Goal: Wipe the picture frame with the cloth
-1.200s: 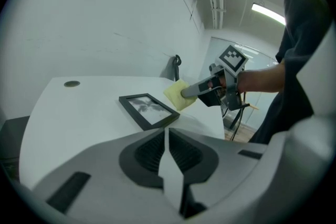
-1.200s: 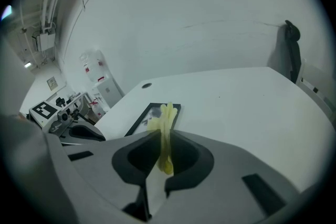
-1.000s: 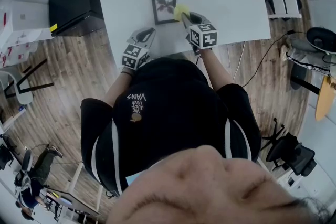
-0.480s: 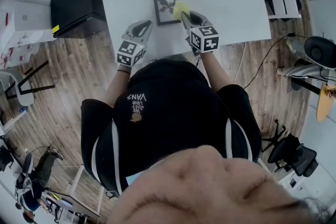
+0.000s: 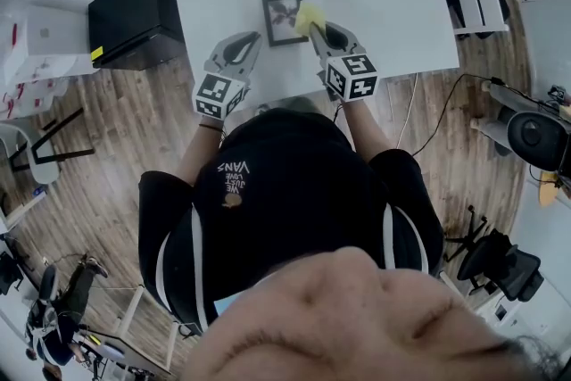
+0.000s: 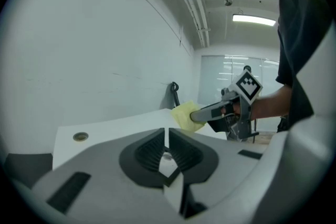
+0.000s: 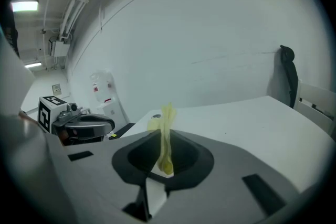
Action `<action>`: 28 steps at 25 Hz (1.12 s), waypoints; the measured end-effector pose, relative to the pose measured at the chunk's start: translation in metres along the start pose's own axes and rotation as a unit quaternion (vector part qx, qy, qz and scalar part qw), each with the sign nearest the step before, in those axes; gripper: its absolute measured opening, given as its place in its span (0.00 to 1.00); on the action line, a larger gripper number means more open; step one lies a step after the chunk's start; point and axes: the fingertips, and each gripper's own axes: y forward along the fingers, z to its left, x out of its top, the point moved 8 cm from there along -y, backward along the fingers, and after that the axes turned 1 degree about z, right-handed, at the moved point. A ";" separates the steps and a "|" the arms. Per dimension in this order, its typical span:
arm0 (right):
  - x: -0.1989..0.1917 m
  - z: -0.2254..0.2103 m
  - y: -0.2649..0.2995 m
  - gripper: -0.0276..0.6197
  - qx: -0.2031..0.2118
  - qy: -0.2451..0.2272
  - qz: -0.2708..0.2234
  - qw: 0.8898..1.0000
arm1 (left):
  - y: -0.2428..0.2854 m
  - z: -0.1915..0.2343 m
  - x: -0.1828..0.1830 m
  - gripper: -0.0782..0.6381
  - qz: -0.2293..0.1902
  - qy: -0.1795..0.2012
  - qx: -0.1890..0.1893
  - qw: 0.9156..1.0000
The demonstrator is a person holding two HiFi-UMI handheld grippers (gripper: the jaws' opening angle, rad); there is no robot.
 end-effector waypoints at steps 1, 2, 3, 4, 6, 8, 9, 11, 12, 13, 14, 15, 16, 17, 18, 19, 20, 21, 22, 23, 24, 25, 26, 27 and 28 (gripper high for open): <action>0.001 0.002 -0.002 0.11 0.001 0.001 -0.004 1.000 | -0.002 -0.001 0.003 0.15 -0.005 0.000 0.001 1.000; 0.002 0.003 -0.005 0.11 0.002 0.003 -0.008 1.000 | -0.004 -0.001 0.005 0.16 -0.011 0.001 0.002 1.000; 0.003 0.005 -0.007 0.11 0.003 0.006 -0.013 1.000 | -0.006 -0.002 0.008 0.15 -0.015 0.002 0.004 1.000; 0.004 0.007 -0.009 0.11 0.004 0.008 -0.016 1.000 | -0.008 -0.002 0.010 0.16 -0.019 0.003 0.005 1.000; 0.006 0.009 -0.012 0.11 0.005 0.010 -0.023 1.000 | -0.011 -0.002 0.014 0.16 -0.024 0.007 0.008 1.000; 0.007 0.010 -0.015 0.11 0.005 0.011 -0.029 1.000 | -0.013 -0.002 0.017 0.15 -0.029 0.009 0.011 0.999; 0.008 0.011 -0.016 0.11 0.005 0.011 -0.031 0.999 | -0.014 -0.002 0.018 0.15 -0.031 0.010 0.012 0.999; 0.010 0.012 -0.019 0.11 0.004 0.009 -0.035 0.999 | -0.016 -0.003 0.020 0.15 -0.036 0.009 0.014 0.999; 0.011 0.013 -0.020 0.11 0.004 0.008 -0.037 0.999 | -0.017 -0.003 0.021 0.15 -0.038 0.009 0.014 0.999; 0.011 0.014 -0.022 0.11 0.003 0.006 -0.039 0.999 | -0.018 -0.004 0.022 0.16 -0.040 0.009 0.014 0.999; 0.011 0.014 -0.023 0.11 0.002 0.004 -0.040 0.999 | -0.019 -0.005 0.022 0.15 -0.041 0.008 0.015 0.999; 0.011 0.015 -0.025 0.11 0.001 0.002 -0.042 0.999 | -0.020 -0.006 0.022 0.15 -0.042 0.008 0.015 0.999; 0.011 0.016 -0.026 0.11 0.000 -0.001 -0.043 0.999 | -0.021 -0.007 0.023 0.15 -0.043 0.008 0.016 0.999; 0.011 0.017 -0.027 0.11 -0.001 -0.003 -0.043 0.999 | -0.022 -0.008 0.023 0.15 -0.043 0.009 0.018 0.999; 0.011 0.017 -0.028 0.11 -0.002 -0.005 -0.043 0.999 | -0.022 -0.009 0.023 0.15 -0.043 0.010 0.019 0.999; 0.010 0.018 -0.029 0.11 -0.002 -0.007 -0.043 0.999 | -0.022 -0.010 0.023 0.15 -0.042 0.012 0.019 0.999; 0.010 0.018 -0.030 0.11 -0.002 -0.007 -0.043 0.999 | -0.022 -0.011 0.023 0.15 -0.041 0.013 0.019 0.999; 0.010 0.018 -0.030 0.11 -0.002 -0.007 -0.043 0.999 | -0.022 -0.011 0.023 0.15 -0.041 0.014 0.019 0.999; 0.009 0.019 -0.031 0.11 -0.001 -0.007 -0.043 0.999 | -0.022 -0.012 0.023 0.15 -0.042 0.015 0.020 0.999; 0.009 0.019 -0.031 0.11 -0.001 -0.007 -0.043 0.999 | -0.023 -0.012 0.024 0.15 -0.042 0.015 0.020 0.999; 0.009 0.020 -0.031 0.11 0.000 -0.007 -0.043 0.999 | -0.024 -0.012 0.024 0.15 -0.042 0.016 0.021 0.999; 0.009 0.021 -0.031 0.11 0.000 -0.007 -0.043 0.999 | -0.025 -0.013 0.023 0.15 -0.042 0.016 0.022 0.999; 0.009 0.021 -0.031 0.11 0.000 -0.006 -0.043 0.999 | -0.025 -0.013 0.023 0.15 -0.042 0.015 0.022 0.999; 0.009 0.021 -0.031 0.11 0.000 -0.006 -0.043 0.999 | -0.026 -0.013 0.023 0.15 -0.042 0.015 0.023 0.999; 0.009 0.022 -0.031 0.11 0.000 -0.005 -0.043 0.999 | -0.026 -0.013 0.023 0.15 -0.043 0.014 0.023 0.999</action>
